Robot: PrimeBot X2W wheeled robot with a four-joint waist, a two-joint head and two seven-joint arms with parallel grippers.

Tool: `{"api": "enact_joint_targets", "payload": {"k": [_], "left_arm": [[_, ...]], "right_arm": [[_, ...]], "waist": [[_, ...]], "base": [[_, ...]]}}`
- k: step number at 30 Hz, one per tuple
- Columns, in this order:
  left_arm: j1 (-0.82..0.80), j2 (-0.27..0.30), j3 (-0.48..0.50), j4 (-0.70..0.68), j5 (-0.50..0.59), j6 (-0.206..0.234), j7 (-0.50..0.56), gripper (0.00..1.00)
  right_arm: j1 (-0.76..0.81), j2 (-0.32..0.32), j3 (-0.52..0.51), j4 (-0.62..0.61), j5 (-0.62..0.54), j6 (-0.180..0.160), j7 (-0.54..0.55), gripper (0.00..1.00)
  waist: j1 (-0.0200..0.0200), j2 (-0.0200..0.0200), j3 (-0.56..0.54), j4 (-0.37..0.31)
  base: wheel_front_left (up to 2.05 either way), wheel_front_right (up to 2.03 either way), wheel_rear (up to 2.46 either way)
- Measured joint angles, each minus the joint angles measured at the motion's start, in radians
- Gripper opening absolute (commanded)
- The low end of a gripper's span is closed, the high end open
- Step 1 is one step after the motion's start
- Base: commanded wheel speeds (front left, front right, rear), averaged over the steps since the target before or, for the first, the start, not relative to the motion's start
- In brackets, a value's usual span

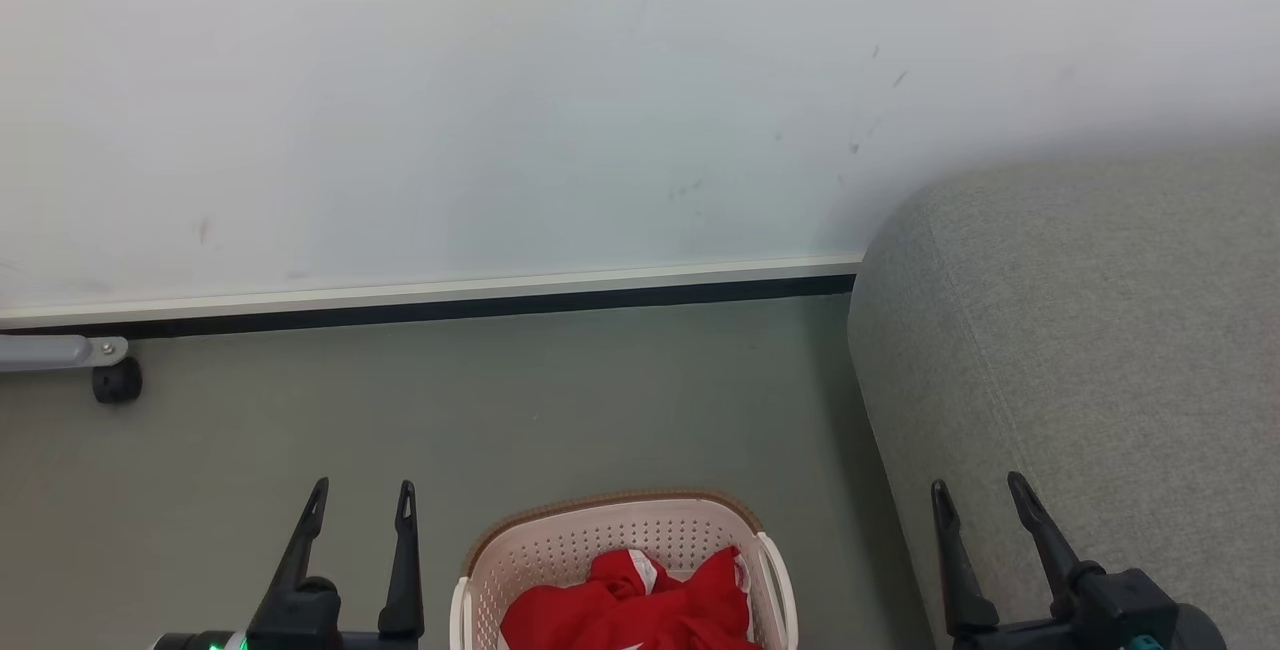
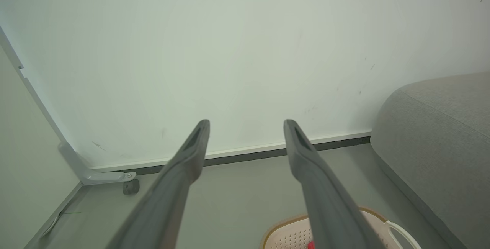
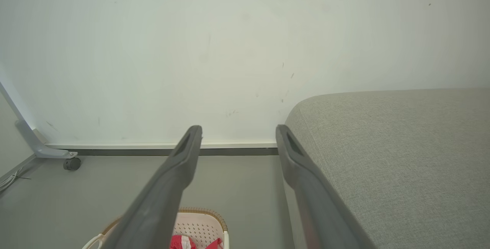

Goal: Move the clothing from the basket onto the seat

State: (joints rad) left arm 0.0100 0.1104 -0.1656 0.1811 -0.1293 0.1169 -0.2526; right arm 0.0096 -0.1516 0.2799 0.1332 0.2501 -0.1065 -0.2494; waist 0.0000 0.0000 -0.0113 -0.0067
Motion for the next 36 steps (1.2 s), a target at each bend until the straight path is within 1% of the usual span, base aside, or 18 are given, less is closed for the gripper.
{"api": "enact_joint_targets", "payload": {"k": [9,18,27,29,32,36], "left_arm": [[0.009,0.000,0.003,-0.007,0.000,-0.004,0.000,1.00],[-0.012,-0.003,-0.024,0.001,0.003,-0.021,0.000,1.00],[-0.072,-0.012,-0.104,0.104,0.039,-0.057,0.000,1.00],[-0.096,-0.017,-0.121,0.134,0.054,-0.065,0.000,1.00],[-0.136,-0.027,-0.135,0.174,0.061,-0.066,0.001,1.00],[-0.206,-0.036,-0.172,0.225,0.075,-0.083,0.012,1.00]], "right_arm": [[0.003,0.000,-0.016,-0.025,-0.003,0.000,0.000,1.00],[-0.013,-0.008,-0.055,-0.067,-0.003,0.000,0.000,1.00],[-0.084,-0.046,-0.096,-0.122,-0.021,0.001,-0.003,1.00],[-0.099,-0.054,-0.107,-0.138,-0.023,0.001,-0.003,1.00],[-0.125,-0.059,-0.130,-0.164,-0.031,0.001,-0.004,1.00],[-0.156,-0.069,-0.159,-0.201,-0.032,0.001,-0.006,1.00]], "waist": [[0.0000,0.0000,0.032,0.000],[0.0001,0.0000,0.118,-0.004],[0.0001,0.0001,0.238,-0.024],[0.0001,0.0001,0.266,-0.032],[0.0002,0.0001,0.308,-0.045],[0.0002,0.0001,0.366,-0.062]], "base": [[0.00,0.00,0.00],[0.00,0.00,0.00],[0.00,0.00,0.00],[0.00,0.00,0.00],[0.00,0.00,0.00],[0.00,0.00,0.00]]}}
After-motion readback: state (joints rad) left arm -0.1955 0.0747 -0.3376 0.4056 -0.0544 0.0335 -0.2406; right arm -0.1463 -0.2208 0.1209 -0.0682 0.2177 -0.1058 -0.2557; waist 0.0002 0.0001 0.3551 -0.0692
